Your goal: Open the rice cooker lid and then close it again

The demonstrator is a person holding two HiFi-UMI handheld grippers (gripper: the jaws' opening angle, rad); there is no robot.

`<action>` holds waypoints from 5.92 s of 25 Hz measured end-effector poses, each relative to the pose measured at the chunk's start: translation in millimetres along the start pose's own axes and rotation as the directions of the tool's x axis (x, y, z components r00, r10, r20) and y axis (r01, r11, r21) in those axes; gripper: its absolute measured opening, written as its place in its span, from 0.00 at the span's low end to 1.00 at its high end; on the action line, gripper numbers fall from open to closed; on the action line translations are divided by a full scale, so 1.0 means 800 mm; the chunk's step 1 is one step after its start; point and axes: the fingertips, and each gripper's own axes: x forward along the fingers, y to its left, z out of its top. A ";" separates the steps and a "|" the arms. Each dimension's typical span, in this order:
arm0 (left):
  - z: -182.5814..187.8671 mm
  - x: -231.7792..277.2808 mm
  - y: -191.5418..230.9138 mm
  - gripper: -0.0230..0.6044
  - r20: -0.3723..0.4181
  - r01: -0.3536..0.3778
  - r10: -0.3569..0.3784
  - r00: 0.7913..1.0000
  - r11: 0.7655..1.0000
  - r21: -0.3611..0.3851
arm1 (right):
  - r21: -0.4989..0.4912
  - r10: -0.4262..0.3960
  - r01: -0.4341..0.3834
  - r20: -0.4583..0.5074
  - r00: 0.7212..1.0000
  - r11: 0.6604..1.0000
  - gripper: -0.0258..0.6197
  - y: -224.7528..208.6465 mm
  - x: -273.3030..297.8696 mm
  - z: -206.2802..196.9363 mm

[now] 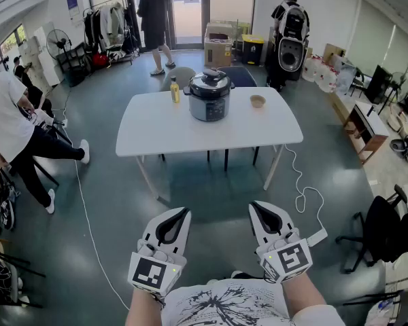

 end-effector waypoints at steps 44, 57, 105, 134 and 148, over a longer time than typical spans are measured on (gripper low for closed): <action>-0.054 0.412 0.198 0.06 -0.066 -0.176 0.177 0.982 0.984 0.015 | 0.028 0.156 -0.155 -0.038 0.987 0.987 0.90 -0.330 0.379 -0.060; -0.067 0.604 0.296 0.06 -0.086 -0.250 0.251 0.964 0.968 0.022 | 0.026 0.253 -0.252 -0.085 0.964 0.967 0.90 -0.471 0.555 -0.076; -0.147 0.881 0.667 0.06 -0.117 0.106 -0.092 0.989 0.987 0.120 | 0.157 0.289 -0.309 -0.845 0.449 0.938 0.53 -0.554 1.063 -0.205; -0.098 0.895 0.614 0.06 -0.045 -0.046 0.048 0.998 0.997 0.058 | 0.136 0.323 -0.355 -0.776 0.542 0.925 0.50 -0.594 1.017 -0.149; -0.089 0.917 0.426 0.06 -0.046 -0.128 0.131 0.990 0.990 0.051 | 0.117 0.341 -0.392 -0.746 0.572 0.913 0.50 -0.694 0.838 -0.170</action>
